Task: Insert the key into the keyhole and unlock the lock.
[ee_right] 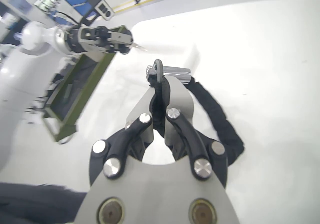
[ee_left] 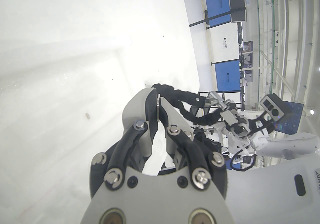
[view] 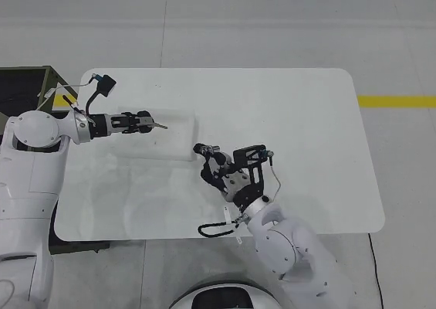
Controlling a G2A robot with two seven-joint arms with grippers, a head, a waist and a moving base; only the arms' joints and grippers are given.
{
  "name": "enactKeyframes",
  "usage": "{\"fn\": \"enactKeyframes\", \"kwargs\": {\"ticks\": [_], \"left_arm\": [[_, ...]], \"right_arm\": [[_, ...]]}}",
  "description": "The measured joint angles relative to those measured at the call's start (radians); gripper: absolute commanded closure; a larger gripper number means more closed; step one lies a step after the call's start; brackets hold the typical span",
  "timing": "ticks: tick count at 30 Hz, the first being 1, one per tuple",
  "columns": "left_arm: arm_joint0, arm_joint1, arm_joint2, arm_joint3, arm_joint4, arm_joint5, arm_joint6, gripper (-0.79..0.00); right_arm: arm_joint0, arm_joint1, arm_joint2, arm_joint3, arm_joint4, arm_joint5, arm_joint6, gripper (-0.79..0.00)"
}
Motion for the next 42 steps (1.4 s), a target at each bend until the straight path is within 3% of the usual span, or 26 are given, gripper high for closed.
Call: {"fn": "enactKeyframes", "kwargs": {"ticks": [5, 8, 18, 21, 26, 32, 36, 42], "left_arm": [[0.000, 0.000, 0.000, 0.000, 0.000, 0.000, 0.000, 0.000], [0.000, 0.000, 0.000, 0.000, 0.000, 0.000, 0.000, 0.000], [0.000, 0.000, 0.000, 0.000, 0.000, 0.000, 0.000, 0.000], [0.000, 0.000, 0.000, 0.000, 0.000, 0.000, 0.000, 0.000], [0.000, 0.000, 0.000, 0.000, 0.000, 0.000, 0.000, 0.000], [0.000, 0.000, 0.000, 0.000, 0.000, 0.000, 0.000, 0.000], [0.000, 0.000, 0.000, 0.000, 0.000, 0.000, 0.000, 0.000], [0.000, 0.000, 0.000, 0.000, 0.000, 0.000, 0.000, 0.000]], "right_arm": [[0.062, -0.017, 0.089, 0.131, 0.446, -0.120, 0.077, 0.000], [0.086, -0.022, 0.133, 0.179, 0.607, -0.149, 0.108, 0.000], [0.055, -0.014, 0.257, 0.132, 0.728, -0.173, 0.179, 0.000], [0.064, -0.006, 0.260, 0.144, 0.628, -0.069, 0.221, 0.000], [0.117, -0.004, 0.170, 0.192, 0.324, 0.117, 0.293, 0.000], [0.141, -0.009, 0.132, 0.210, 0.142, 0.246, 0.347, 0.000], [0.133, -0.006, 0.140, 0.171, 0.057, 0.294, 0.362, 0.000], [0.067, 0.006, 0.090, -0.017, -0.369, 0.302, 0.350, 0.000]]}}
